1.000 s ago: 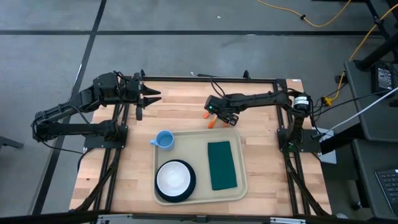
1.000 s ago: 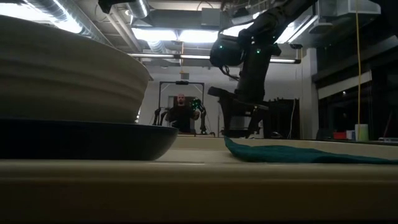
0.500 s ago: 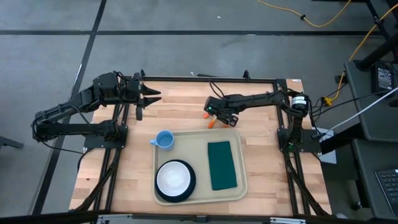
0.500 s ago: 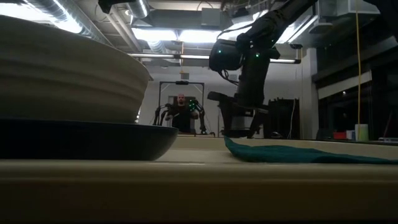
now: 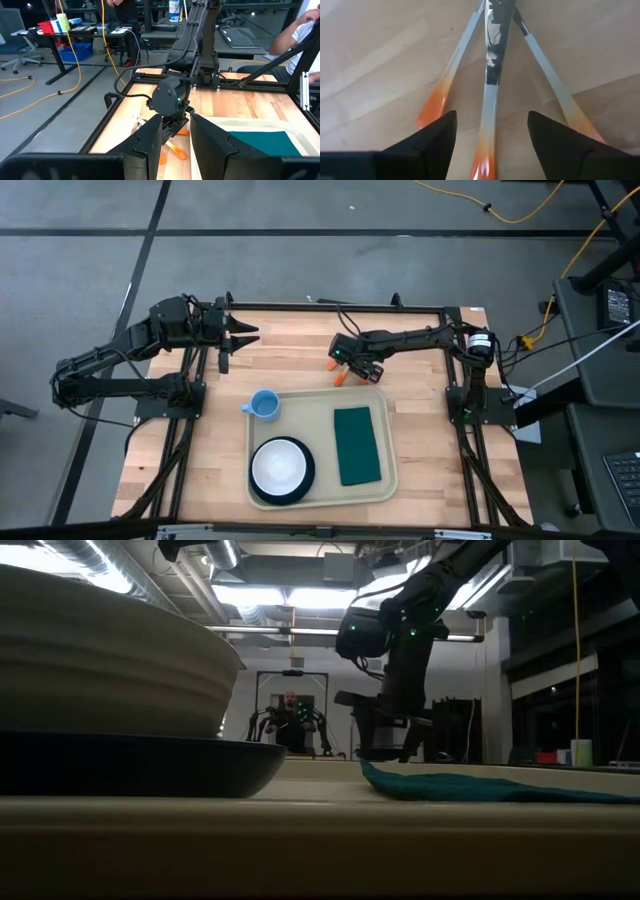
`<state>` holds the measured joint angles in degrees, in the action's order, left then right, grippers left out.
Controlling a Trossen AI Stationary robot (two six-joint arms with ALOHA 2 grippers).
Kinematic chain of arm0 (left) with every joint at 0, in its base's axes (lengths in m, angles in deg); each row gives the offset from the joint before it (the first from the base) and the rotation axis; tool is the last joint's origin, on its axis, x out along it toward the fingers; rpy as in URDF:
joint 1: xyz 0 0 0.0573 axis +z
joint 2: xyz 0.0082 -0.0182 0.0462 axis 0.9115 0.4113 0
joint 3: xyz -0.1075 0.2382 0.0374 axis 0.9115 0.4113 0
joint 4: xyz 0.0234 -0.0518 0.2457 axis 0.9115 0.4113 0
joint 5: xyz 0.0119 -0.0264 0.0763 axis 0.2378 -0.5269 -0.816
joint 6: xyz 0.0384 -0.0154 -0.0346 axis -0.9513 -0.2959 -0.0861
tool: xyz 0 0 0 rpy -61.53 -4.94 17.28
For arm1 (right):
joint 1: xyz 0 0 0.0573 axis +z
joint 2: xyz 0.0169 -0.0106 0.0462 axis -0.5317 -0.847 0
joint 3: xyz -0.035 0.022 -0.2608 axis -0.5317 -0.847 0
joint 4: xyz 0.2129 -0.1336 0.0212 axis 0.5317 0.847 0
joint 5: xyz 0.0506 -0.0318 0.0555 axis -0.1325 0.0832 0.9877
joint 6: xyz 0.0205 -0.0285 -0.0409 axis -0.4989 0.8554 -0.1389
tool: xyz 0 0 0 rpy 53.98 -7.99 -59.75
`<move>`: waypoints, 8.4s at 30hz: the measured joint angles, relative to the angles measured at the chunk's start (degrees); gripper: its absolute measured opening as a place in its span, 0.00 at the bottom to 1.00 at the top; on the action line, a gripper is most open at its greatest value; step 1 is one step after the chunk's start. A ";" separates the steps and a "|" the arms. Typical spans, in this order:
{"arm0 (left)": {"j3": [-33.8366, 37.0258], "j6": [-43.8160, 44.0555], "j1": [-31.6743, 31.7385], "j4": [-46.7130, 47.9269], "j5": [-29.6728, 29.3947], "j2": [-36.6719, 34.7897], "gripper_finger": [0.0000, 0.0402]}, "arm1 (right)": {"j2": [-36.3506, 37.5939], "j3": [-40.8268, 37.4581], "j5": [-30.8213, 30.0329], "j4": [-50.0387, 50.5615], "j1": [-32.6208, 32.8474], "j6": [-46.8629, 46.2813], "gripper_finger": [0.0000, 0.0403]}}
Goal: Set up tray
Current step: Put the orange knife on top of the green napkin, then put the orange fork on top of the green napkin to the left of the orange knife
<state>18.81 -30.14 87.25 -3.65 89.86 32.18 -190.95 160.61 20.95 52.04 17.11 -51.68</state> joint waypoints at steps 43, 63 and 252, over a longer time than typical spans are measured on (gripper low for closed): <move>0.00 0.31 0.00 0.00 -0.24 -0.09 0.24 | -1.92 0.00 1.60 -0.51 -0.42 1.27 0.14; 0.00 0.44 0.00 0.00 -0.24 -0.09 0.24 | -1.92 0.00 0.92 -0.74 -0.22 3.01 0.10; 0.00 1.33 0.00 -0.02 -1.27 -2.97 0.24 | -5.18 38.55 -5.23 45.06 33.28 -0.12 0.46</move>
<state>18.81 -28.80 87.25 -3.67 88.59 29.21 -196.13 199.15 15.72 97.09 50.39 -51.80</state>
